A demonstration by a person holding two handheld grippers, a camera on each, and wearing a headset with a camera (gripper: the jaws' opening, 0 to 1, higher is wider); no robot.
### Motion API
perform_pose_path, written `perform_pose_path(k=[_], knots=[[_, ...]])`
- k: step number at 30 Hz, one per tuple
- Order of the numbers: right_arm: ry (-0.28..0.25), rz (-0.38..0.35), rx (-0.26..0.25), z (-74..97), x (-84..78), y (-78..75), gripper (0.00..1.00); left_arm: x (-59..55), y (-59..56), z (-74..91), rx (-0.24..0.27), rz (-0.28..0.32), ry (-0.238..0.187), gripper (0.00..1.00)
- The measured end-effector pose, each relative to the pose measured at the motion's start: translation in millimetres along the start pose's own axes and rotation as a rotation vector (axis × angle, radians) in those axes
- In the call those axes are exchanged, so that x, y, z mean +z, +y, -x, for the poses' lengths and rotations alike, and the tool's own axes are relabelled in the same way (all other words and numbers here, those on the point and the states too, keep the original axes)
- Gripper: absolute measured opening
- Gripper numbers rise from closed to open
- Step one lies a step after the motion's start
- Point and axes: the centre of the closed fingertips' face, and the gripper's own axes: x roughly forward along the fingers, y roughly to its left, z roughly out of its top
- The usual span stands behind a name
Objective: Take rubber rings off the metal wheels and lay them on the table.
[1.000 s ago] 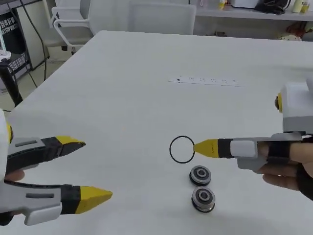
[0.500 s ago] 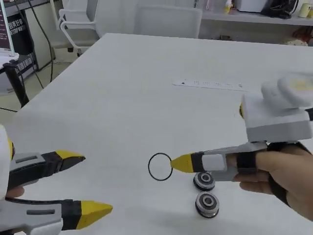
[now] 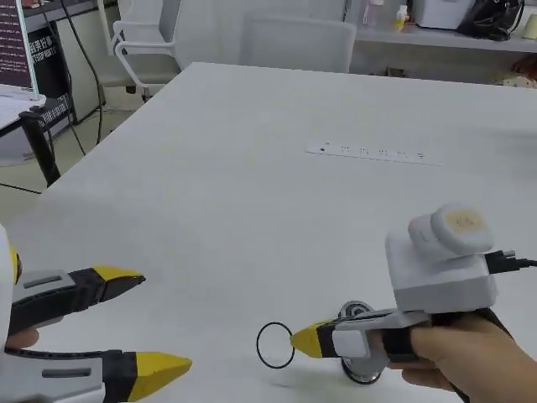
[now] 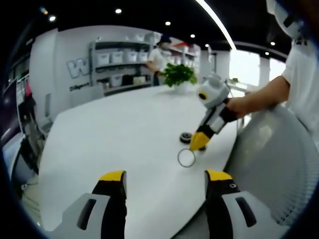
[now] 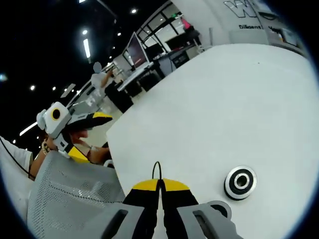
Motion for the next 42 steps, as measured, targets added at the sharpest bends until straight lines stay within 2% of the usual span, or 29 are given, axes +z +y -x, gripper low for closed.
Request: perform_pose_path(k=[5,13,23,31,38,42], knots=[[-0.014,-0.024,-0.029,-2.1,-1.3,-6.6,0.00,-1.5,0.5,1.3,0.008,0.005,0.004,0.64],[0.016,-0.027,-0.042,-7.2,-12.1,-8.6,0.00,-2.1,0.8,3.0,0.016,0.008,0.005,0.64],[0.046,0.012,-0.056,-11.0,-19.4,-9.3,0.00,-2.2,2.4,5.2,0.029,0.011,0.004,0.63],[0.059,0.038,-0.067,-11.4,-22.0,-11.1,0.00,2.5,2.7,6.0,0.027,0.012,-0.015,0.63],[0.072,0.078,-0.088,-10.5,-23.1,-13.4,0.03,2.7,1.9,5.5,0.019,0.012,-0.018,0.63],[0.088,0.127,-0.104,-8.9,-23.8,-13.2,0.06,2.8,1.7,5.1,0.017,0.015,-0.022,0.63]])
